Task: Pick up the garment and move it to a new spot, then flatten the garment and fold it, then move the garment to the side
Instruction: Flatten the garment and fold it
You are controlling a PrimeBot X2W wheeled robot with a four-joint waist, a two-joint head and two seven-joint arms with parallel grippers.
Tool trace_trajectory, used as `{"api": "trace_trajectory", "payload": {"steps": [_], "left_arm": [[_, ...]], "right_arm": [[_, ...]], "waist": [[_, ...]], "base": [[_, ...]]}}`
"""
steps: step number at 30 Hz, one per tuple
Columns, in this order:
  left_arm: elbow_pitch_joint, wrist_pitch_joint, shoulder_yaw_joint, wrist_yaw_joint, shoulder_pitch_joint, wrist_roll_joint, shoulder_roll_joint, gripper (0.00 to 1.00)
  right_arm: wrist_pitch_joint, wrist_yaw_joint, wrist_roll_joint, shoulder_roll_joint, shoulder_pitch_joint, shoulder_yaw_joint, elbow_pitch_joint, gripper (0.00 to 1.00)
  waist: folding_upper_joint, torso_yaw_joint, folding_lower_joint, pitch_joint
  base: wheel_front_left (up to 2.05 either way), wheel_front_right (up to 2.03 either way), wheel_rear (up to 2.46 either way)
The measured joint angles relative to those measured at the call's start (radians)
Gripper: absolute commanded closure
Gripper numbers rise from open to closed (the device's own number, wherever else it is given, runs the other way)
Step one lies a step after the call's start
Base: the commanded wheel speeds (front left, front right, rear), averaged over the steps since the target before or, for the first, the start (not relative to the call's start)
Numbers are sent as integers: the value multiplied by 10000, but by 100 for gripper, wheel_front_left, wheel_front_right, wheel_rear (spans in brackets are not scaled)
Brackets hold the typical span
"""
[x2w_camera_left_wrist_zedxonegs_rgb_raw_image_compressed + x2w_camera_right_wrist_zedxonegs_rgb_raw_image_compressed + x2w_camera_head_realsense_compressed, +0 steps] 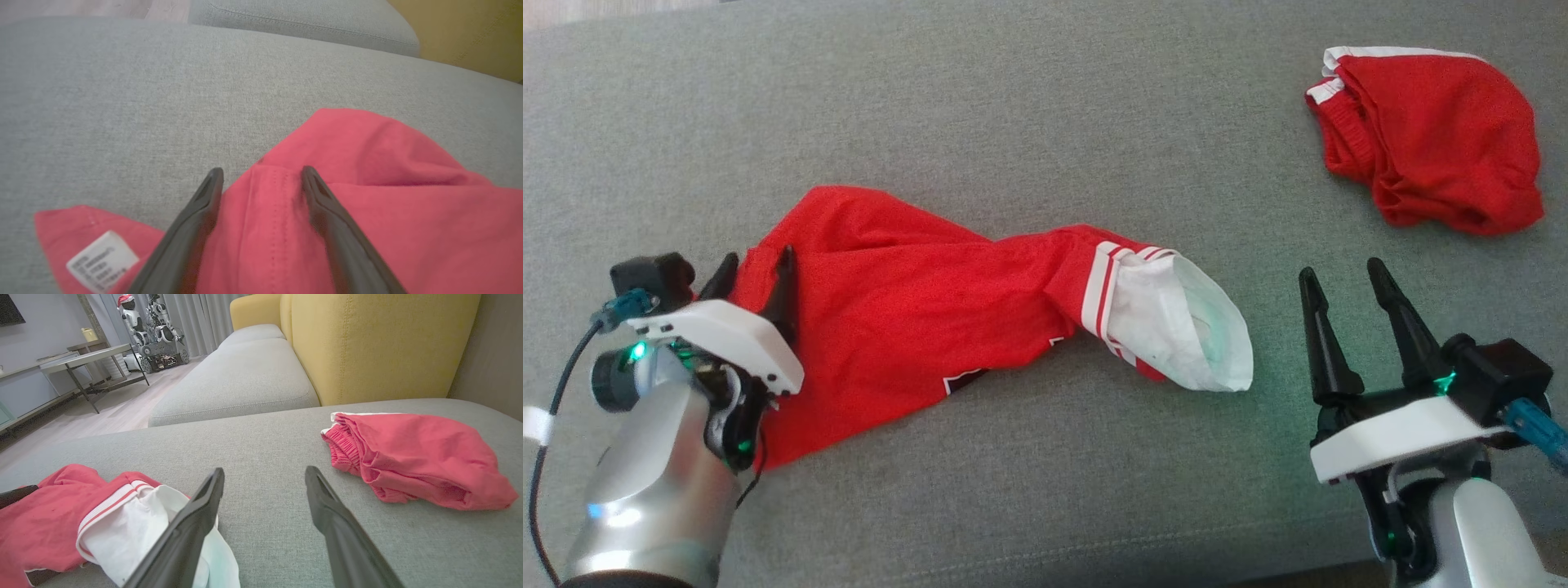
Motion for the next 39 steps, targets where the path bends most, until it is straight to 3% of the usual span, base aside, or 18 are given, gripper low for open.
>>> {"api": "trace_trajectory", "payload": {"steps": [2,3,4,7,8,17,23,39], "left_arm": [[282,-92,6,-125,-58,-132,-88,0],[364,-169,2,-163,-58,-136,-121,11],[445,-238,-15,-198,-58,-134,-140,51],[531,-497,-71,-240,-64,-88,-144,89],[529,-593,-117,-234,-68,29,-140,96],[21,-928,-336,217,-103,763,12,95],[-752,-999,-341,339,-26,840,69,100],[-1450,-986,-681,384,188,936,48,100]], "right_arm": [[-10,0,17,0,-1,4,59,0],[-12,0,19,0,-1,0,75,0],[-12,0,17,0,-3,2,96,0],[-59,0,17,0,-4,-10,105,0],[-92,0,17,0,-4,-15,107,0],[-67,0,17,0,-3,-38,163,0],[291,0,0,-2,-1,228,456,0],[518,0,476,-10,-210,2205,3386,0]], "waist": [[0,-11,0,1],[0,-14,0,-2],[0,-14,0,-12],[0,14,0,-46],[0,35,0,-56],[0,235,0,-139],[0,357,0,-169],[0,695,0,-29]], "base": [[0,0,0],[0,0,0],[0,0,0],[0,0,0],[0,0,0],[0,0,0],[0,0,0],[0,0,0]]}}
